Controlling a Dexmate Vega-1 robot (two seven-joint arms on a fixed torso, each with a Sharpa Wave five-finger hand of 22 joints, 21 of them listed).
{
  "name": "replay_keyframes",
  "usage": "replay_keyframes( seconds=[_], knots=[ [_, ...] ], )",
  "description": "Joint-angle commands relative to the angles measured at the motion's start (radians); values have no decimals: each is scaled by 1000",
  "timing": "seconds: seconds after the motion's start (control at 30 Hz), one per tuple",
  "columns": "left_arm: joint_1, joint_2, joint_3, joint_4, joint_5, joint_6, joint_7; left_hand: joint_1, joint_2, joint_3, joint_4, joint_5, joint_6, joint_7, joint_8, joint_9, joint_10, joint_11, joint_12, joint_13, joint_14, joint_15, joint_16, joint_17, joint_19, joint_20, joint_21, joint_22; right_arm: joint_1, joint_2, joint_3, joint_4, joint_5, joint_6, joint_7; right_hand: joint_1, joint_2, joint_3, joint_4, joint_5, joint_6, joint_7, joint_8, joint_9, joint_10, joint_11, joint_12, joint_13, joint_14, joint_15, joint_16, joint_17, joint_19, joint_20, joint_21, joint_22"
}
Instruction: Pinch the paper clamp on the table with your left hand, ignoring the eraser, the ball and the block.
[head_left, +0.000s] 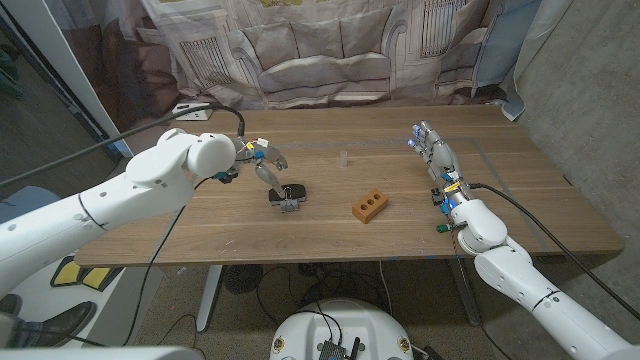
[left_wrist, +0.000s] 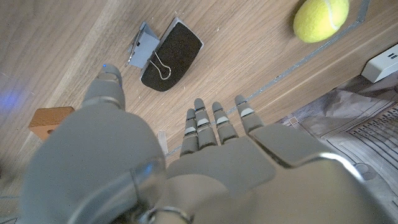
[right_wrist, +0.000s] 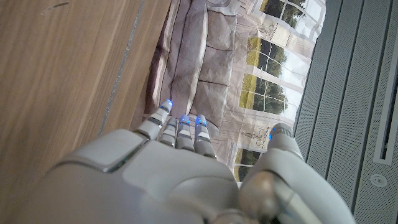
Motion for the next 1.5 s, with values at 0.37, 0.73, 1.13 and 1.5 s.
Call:
replay_keyframes(
  seconds=[0.37,0.73,1.13,1.5],
  knots=[
    [-21,-77,42,55,108,-47,-86,13,15,-3,-6,0,1,-2,7,3,-2,-7,1,5,0,3,0,2,-12,2,-4,6,-19,2,9,-8,-5,11,-13,11,0,0,-4,1,13,-2,-1,3,8,-2,1,3,2,1,1,5,-2,3,6,2],
    [-23,-108,48,84,102,-71,-86,23,21,-3,-9,0,25,-6,18,3,19,-6,11,6,19,5,7,2,-12,3,-3,5,-29,0,14,-15,-2,9,-18,12,0,0,-5,1,14,-2,-1,3,9,-2,1,3,3,2,1,5,-1,3,7,2],
    [-32,-133,64,118,101,-88,-82,32,26,-3,-12,1,46,-10,24,3,40,-14,19,6,35,-2,11,2,-5,2,1,5,-37,-8,20,-27,-5,0,-25,13,0,0,-5,1,14,-2,-1,3,9,-2,0,3,3,2,1,4,-2,5,7,2],
    [-37,-138,76,118,129,-82,-93,48,40,3,-16,0,64,-15,28,4,56,-20,24,6,49,-10,13,2,-1,2,3,5,-40,-12,23,-31,-5,0,-22,13,0,-1,-5,1,14,-2,-1,3,9,-1,0,3,3,2,1,5,-2,5,7,2]
  ],
)
